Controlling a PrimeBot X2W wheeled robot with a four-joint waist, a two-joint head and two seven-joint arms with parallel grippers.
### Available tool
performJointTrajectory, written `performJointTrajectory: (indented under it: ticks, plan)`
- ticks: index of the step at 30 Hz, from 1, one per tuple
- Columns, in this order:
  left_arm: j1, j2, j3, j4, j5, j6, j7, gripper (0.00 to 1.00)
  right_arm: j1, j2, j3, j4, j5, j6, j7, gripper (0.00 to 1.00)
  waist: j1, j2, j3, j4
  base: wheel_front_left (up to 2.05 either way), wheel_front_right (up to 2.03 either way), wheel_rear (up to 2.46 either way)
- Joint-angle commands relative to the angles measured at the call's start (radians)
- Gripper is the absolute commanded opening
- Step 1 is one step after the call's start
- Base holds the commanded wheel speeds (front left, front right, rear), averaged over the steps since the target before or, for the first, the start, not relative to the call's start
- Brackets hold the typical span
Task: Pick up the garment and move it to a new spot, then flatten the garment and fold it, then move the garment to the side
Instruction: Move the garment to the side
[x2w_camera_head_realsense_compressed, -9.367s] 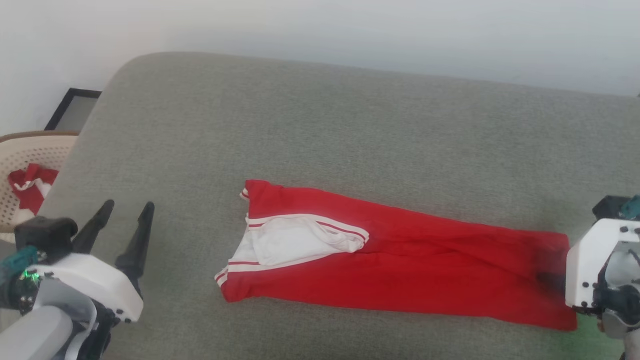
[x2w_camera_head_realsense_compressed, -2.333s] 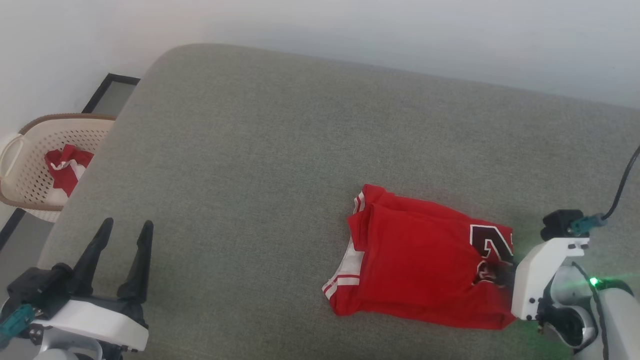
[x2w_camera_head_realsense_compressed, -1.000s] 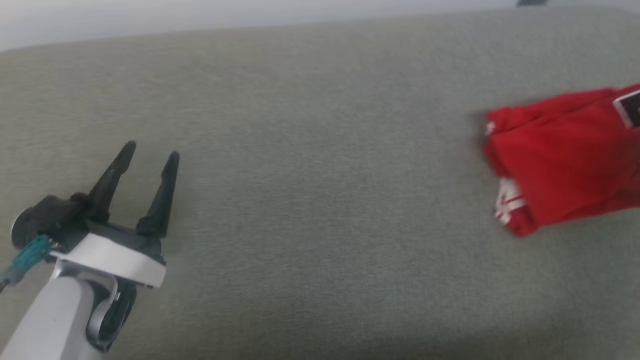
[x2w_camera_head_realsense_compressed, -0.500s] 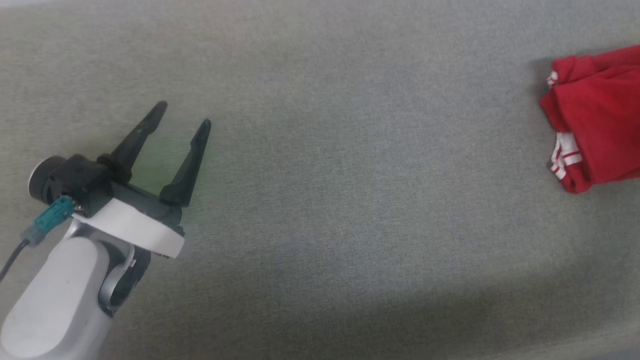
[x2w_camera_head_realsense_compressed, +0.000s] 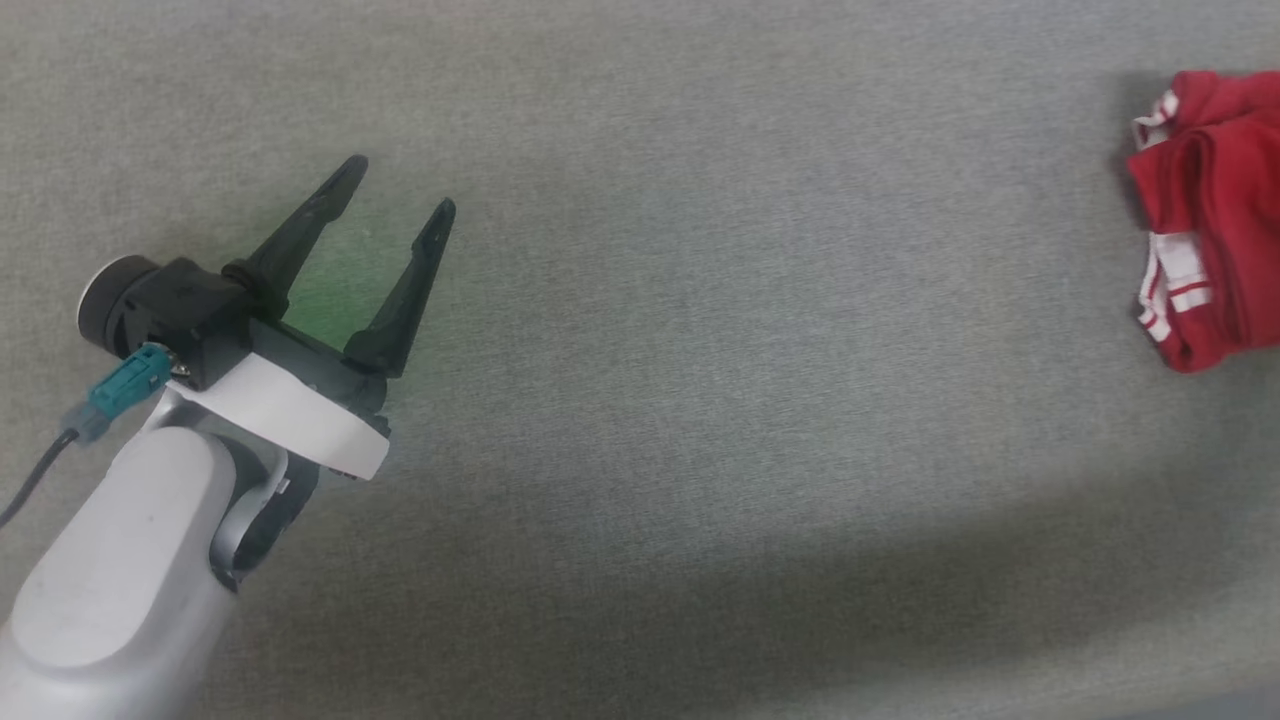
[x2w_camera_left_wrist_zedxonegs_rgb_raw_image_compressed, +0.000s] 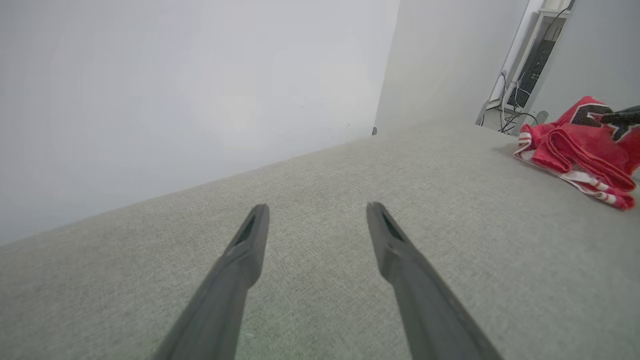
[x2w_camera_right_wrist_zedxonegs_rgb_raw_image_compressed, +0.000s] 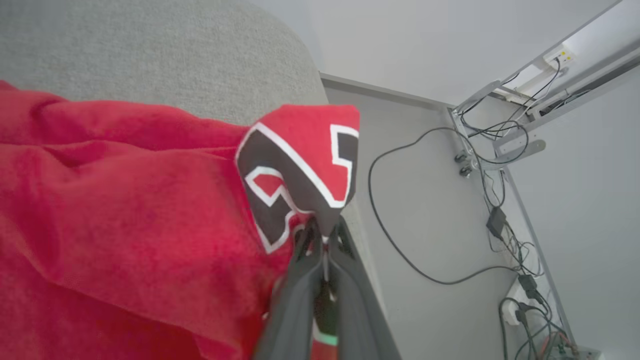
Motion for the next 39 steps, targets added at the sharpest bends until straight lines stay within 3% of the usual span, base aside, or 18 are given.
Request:
performJointTrajectory:
  ticks: [1, 5, 7, 9, 10, 26, 32, 39]
  plan:
    - [-0.018, 0.005, -0.005, 0.003, -0.004, -0.002, -0.004, 1.00, -0.025, 0.005, -0.009, 0.024, -0.010, -0.002, -0.023, 0.00, 0.0000, 0.0000, 0.006, 0.008, 0.00, 0.00, 0.00]
    - [-0.029, 0.008, -0.011, 0.009, -0.010, -0.002, -0.004, 1.00, -0.063, 0.016, -0.032, 0.111, -0.042, -0.002, -0.081, 0.01, 0.0000, 0.0000, 0.012, 0.022, 0.00, 0.00, 0.00]
    - [-0.036, 0.007, -0.012, 0.011, -0.011, -0.002, -0.004, 1.00, -0.082, 0.023, -0.051, 0.146, -0.051, -0.002, -0.108, 0.18, 0.0000, 0.0000, 0.012, 0.028, 0.00, 0.00, 0.00]
    - [-0.038, 0.007, -0.014, 0.015, -0.014, -0.002, -0.004, 1.00, -0.096, 0.032, -0.049, 0.173, -0.069, -0.002, -0.138, 0.49, 0.0000, 0.0000, 0.008, 0.033, 0.00, 0.00, 0.00]
    - [-0.037, 0.006, -0.011, 0.017, -0.016, -0.002, -0.004, 1.00, -0.103, 0.038, -0.048, 0.185, -0.072, -0.002, -0.150, 1.00, 0.0000, 0.0000, 0.005, 0.034, 0.00, 0.00, 0.00]
    - [0.056, -0.016, 0.054, 0.033, -0.029, -0.002, -0.004, 1.00, -0.155, 0.068, -0.037, 0.297, -0.067, -0.002, -0.266, 1.00, 0.0000, 0.0000, -0.122, 0.079, 0.00, 0.00, 0.00]
    - [0.140, -0.025, 0.125, 0.025, -0.006, -0.002, -0.004, 1.00, -0.095, 0.132, 0.004, 0.269, -0.016, -0.002, -0.376, 1.00, 0.0000, 0.0000, -0.207, 0.102, 0.00, 0.00, 0.00]
    - [0.265, -0.051, 0.245, 0.024, 0.038, 0.003, -0.004, 1.00, 0.043, 0.206, 0.064, 0.143, 0.052, -0.002, -0.411, 1.00, 0.0000, 0.0000, -0.308, 0.135, 0.00, 0.00, 0.00]
